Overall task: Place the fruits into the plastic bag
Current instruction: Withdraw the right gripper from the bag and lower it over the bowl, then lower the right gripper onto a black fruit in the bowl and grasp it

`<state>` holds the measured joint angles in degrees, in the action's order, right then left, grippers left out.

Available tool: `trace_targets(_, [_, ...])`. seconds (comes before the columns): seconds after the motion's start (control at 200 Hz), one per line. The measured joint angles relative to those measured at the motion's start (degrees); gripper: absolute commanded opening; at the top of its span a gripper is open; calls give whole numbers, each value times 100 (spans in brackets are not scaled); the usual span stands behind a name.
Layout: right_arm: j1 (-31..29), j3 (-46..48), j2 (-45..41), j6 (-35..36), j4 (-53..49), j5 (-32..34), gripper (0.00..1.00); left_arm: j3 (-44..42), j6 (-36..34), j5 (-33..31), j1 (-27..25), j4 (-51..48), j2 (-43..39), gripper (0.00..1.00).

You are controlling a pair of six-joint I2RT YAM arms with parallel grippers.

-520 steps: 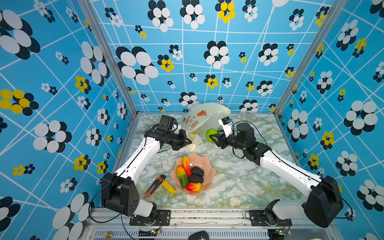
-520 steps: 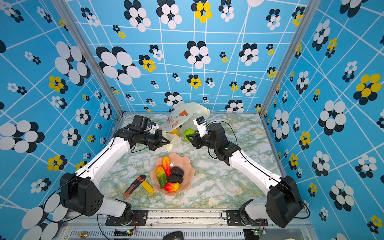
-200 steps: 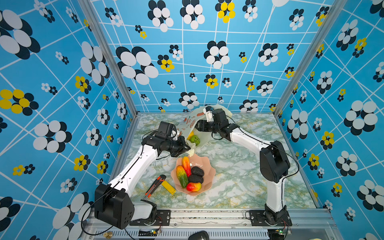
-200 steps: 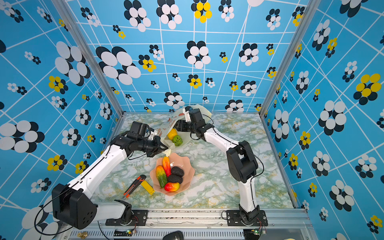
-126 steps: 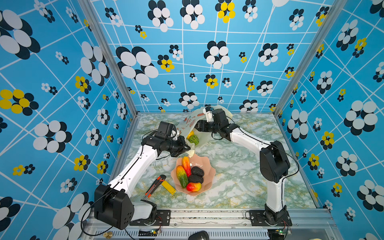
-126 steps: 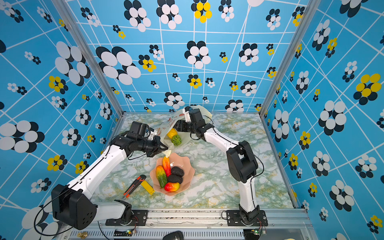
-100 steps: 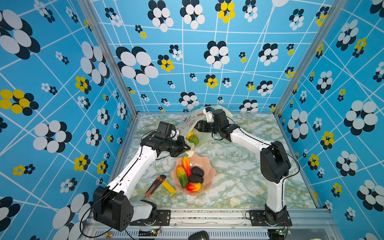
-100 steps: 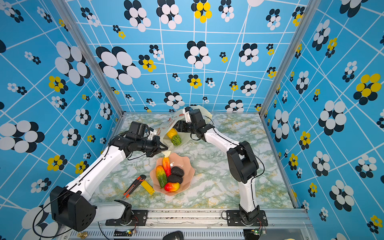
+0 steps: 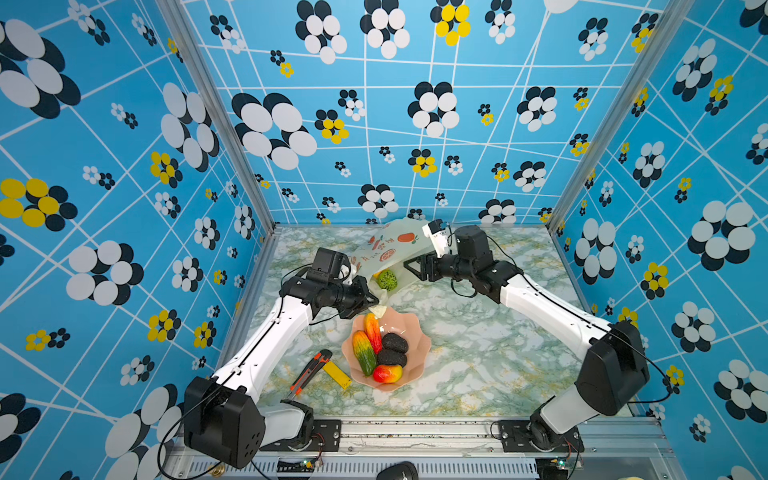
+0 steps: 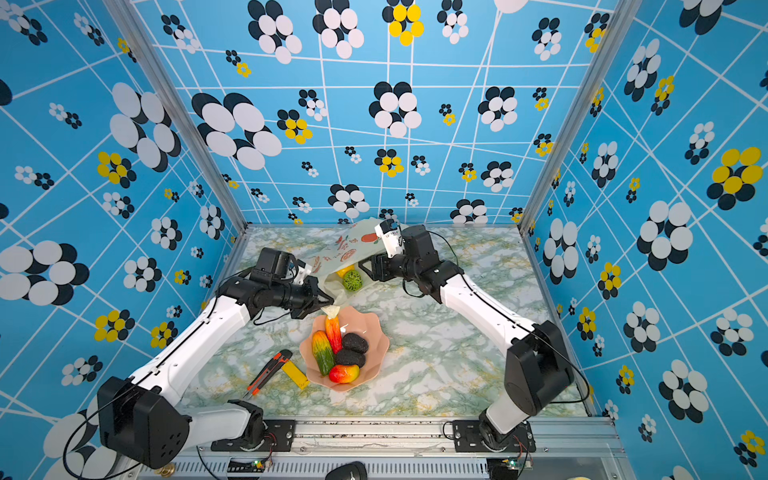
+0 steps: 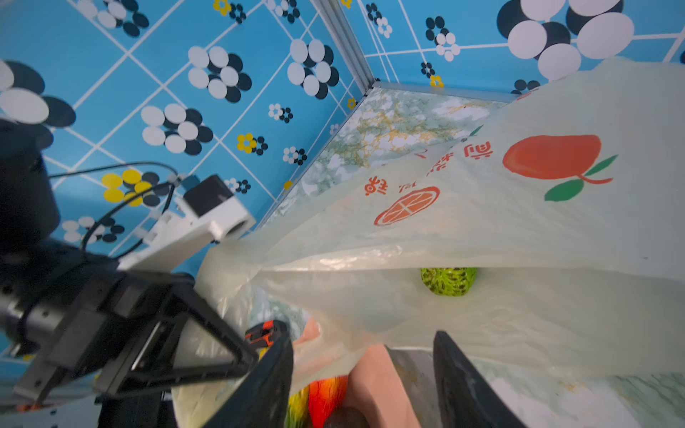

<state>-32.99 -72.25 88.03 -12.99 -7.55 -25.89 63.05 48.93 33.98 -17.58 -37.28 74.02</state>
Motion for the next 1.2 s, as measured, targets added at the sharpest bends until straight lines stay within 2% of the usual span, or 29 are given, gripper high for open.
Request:
trace_targets(0.14, [-168, 774, -627, 1294, -710, -533, 63, 0, 0, -2, 0, 11, 0, 0])
trace_targets(0.255, [-739, 1187, -793, 2855, -1532, -938, 64, 0, 0, -15, 0, 17, 0, 0])
trace_targets(0.34, [-1198, 1416, -793, 3759, -1996, -1091, 64, 0, 0, -17, 0, 24, 0, 0])
trace_targets(0.53, [-1718, 1530, -520, 4983, -2277, -914, 63, -35, 0, -17, 0, 26, -4, 0])
trace_targets(0.66, [-1899, 1309, 79, 5272, -2315, -411, 62, -133, 0, -20, 9, 4, -55, 0])
trace_targets(0.875, [-1906, 463, 1180, 5206, -2393, 422, 60, -151, 15, -17, 28, 2, -188, 0])
trace_targets(1.205, [-1908, 13, 1423, 4920, -2356, 815, 61, -151, -13, -9, 236, -109, -238, 0])
